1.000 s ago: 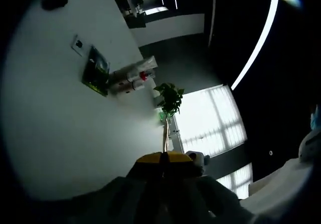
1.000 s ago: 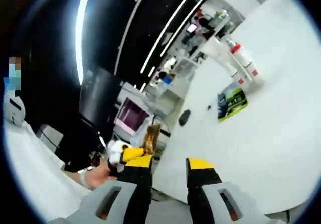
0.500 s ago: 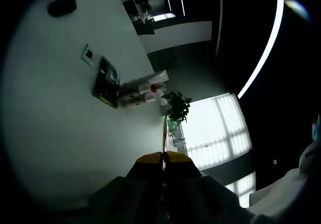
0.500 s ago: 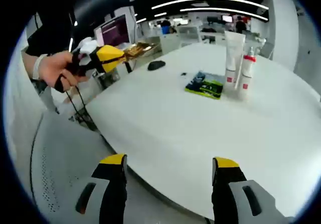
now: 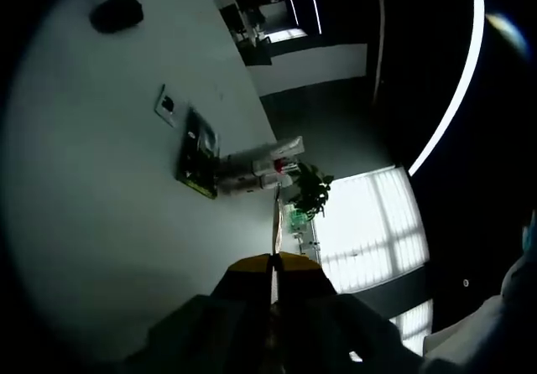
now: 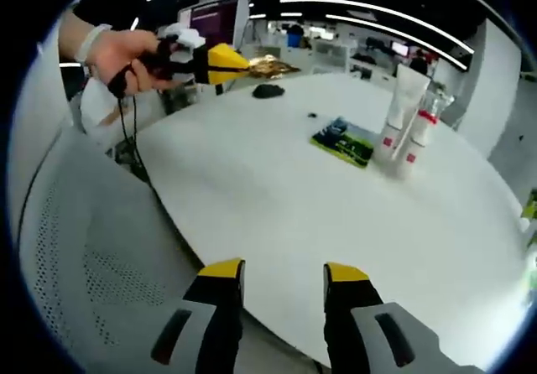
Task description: Arrange the skincare products in the storage area until every visible bottle or jar stands upright without overlapping.
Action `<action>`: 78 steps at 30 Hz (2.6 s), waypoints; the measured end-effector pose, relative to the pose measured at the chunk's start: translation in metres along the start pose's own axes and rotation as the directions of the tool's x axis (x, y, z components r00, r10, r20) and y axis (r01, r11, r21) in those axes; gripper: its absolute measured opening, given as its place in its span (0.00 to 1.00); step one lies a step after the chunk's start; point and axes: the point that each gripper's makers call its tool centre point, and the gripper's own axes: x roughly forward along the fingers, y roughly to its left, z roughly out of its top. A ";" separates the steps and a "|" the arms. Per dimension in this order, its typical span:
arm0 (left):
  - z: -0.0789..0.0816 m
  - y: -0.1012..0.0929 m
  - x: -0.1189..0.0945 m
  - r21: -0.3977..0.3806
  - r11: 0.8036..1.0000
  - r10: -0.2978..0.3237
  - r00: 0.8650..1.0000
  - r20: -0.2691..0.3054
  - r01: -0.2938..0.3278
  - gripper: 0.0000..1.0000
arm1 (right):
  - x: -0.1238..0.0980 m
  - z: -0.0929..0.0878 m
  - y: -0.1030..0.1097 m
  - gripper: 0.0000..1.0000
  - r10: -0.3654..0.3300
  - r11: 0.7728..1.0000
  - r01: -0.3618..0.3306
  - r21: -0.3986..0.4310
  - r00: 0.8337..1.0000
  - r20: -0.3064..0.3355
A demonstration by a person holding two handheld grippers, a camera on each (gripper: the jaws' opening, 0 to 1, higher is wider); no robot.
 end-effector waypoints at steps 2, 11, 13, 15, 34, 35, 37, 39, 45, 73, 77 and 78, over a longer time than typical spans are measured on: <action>0.007 0.004 0.002 -0.007 1.000 0.007 1.000 0.010 -0.007 0.00 | 0.001 -0.002 0.003 0.36 0.012 1.000 -0.012 -0.023 1.000 -0.015; 0.032 0.029 0.012 -0.034 0.997 0.070 0.996 0.056 -0.068 0.00 | 0.002 -0.005 0.002 0.33 0.012 1.000 -0.013 -0.028 0.999 -0.032; 0.038 0.033 0.013 -0.042 0.996 0.084 0.994 0.069 -0.081 0.00 | 0.002 -0.006 0.003 0.32 0.015 0.999 -0.016 -0.032 0.999 -0.036; 0.045 0.036 0.016 -0.048 0.995 0.089 0.993 0.083 -0.085 0.00 | 0.002 -0.006 0.003 0.32 0.015 0.999 -0.016 -0.035 0.999 -0.041; 0.082 0.097 0.053 -0.069 0.965 0.260 0.961 0.096 -0.254 0.00 | 0.003 -0.012 0.001 0.28 0.015 0.999 -0.017 -0.031 0.998 -0.065; 0.083 0.099 0.054 -0.071 0.963 0.266 0.959 0.096 -0.260 0.00 | 0.003 -0.012 0.001 0.28 0.014 0.999 -0.016 -0.031 0.998 -0.066; 0.083 0.105 0.057 -0.098 0.956 0.286 0.954 0.095 -0.277 0.00 | 0.003 -0.012 0.001 0.28 0.016 0.999 -0.018 -0.029 0.998 -0.066; 0.083 0.111 0.059 -0.120 0.950 0.299 0.950 0.090 -0.287 0.00 | 0.003 -0.013 0.001 0.27 0.015 0.999 -0.017 -0.031 0.997 -0.071; 0.079 0.121 0.066 -0.091 0.945 0.321 0.945 0.063 -0.314 0.00 | 0.004 -0.014 0.001 0.27 0.017 0.999 -0.020 -0.030 0.997 -0.080; 0.082 0.133 0.069 -0.088 0.925 0.375 0.925 0.066 -0.369 0.02 | 0.005 -0.018 0.003 0.25 0.025 0.999 -0.028 -0.034 0.995 -0.099; 0.085 0.132 0.066 -0.064 0.926 0.378 0.922 0.084 -0.373 0.08 | 0.004 -0.018 0.002 0.24 0.024 0.999 -0.027 -0.037 0.995 -0.100; 0.087 0.132 0.065 -0.068 0.926 0.376 0.922 0.090 -0.371 0.09 | 0.004 -0.017 0.002 0.24 0.023 0.999 -0.026 -0.036 0.995 -0.098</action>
